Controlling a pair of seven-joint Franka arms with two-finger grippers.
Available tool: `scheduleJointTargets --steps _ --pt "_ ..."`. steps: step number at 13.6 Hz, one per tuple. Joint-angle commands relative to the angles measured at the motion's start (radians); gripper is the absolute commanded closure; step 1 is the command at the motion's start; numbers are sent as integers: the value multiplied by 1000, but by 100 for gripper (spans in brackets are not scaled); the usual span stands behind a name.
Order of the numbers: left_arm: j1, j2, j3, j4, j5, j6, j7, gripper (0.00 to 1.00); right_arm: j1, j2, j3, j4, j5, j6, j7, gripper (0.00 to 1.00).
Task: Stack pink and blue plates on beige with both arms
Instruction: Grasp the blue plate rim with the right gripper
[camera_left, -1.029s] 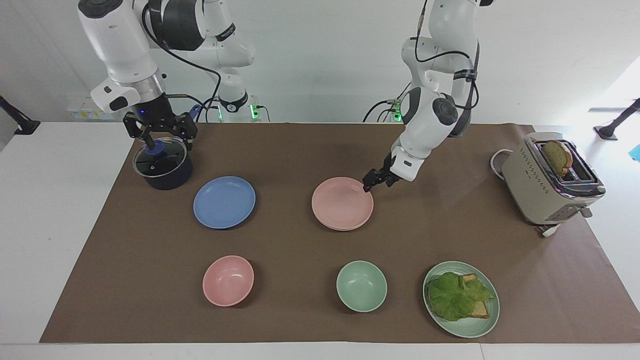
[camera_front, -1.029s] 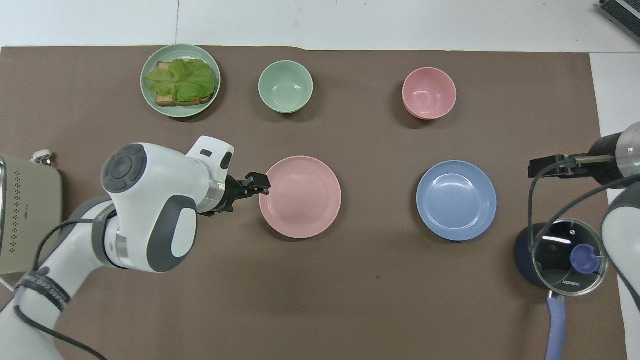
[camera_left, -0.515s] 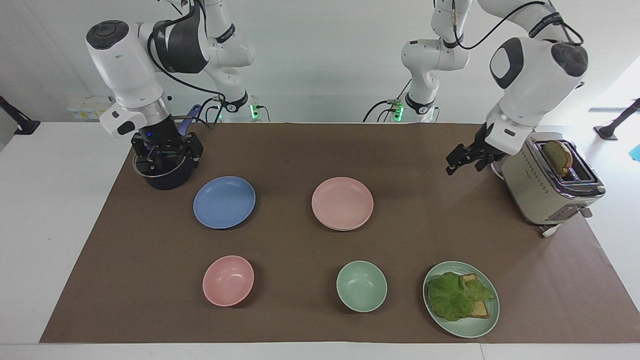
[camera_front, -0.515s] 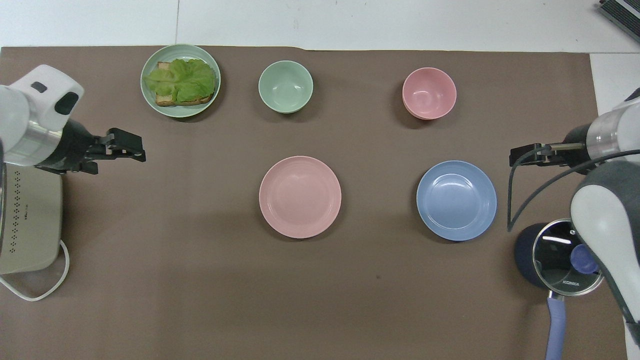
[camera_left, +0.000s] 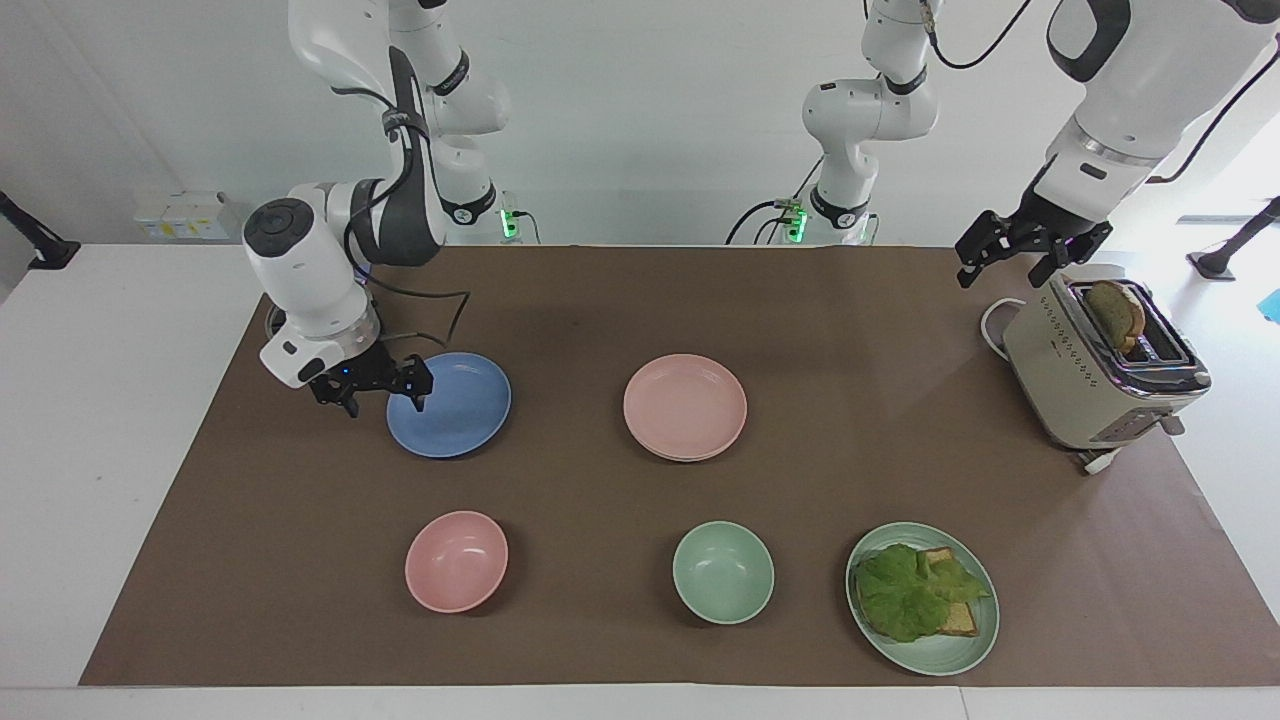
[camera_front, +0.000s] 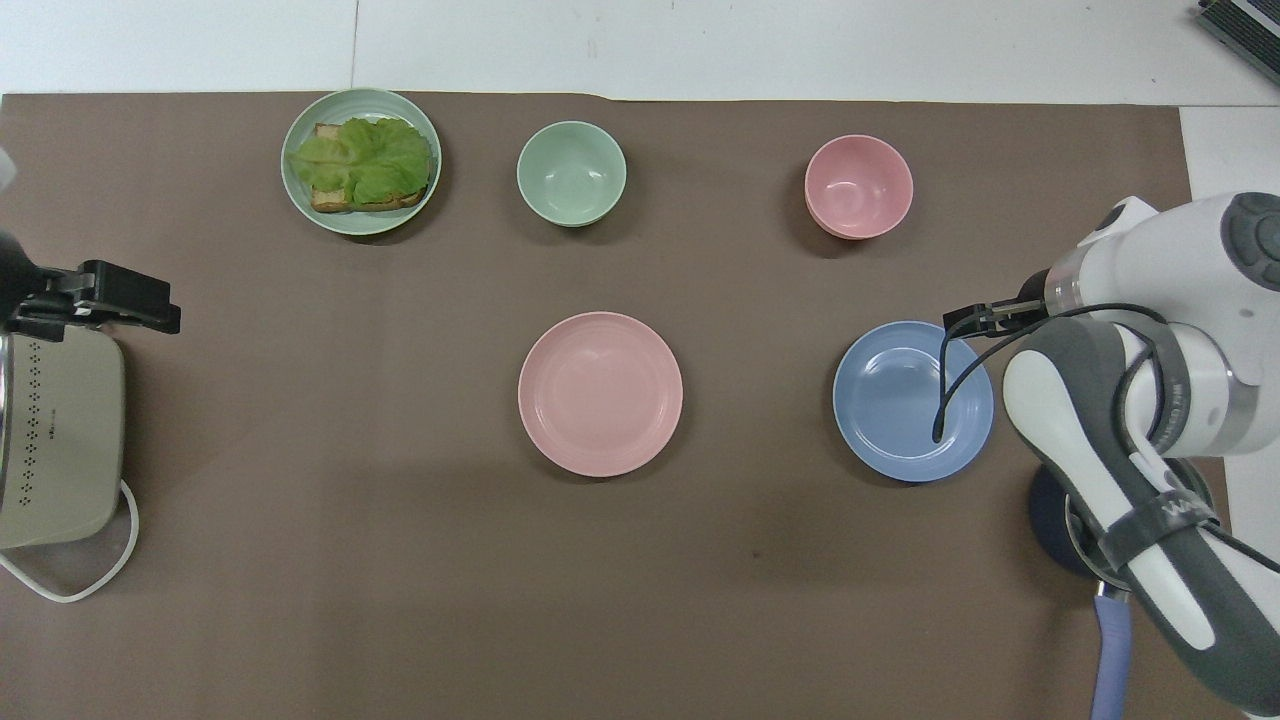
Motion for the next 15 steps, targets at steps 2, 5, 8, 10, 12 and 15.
scheduleJointTargets --steps 2,5,8,10,12,15 --pt "7 -18 -7 -5 14 -11 11 0 -28 5 3 -90 22 89 -61 0" --pt "30 -18 -5 -5 18 -21 11 0 -32 51 3 -101 22 127 -61 0" --pt "30 -18 -5 -5 18 -19 11 0 -32 51 3 -101 23 124 -58 67" --pt "30 -18 -5 -5 18 -21 11 0 -32 51 3 -101 23 117 -40 100" --pt "30 -18 -5 -5 18 -21 11 0 -32 54 3 -97 23 115 -28 100" --pt "30 -18 -5 -5 18 -21 11 0 -31 54 3 -87 23 107 -26 100"
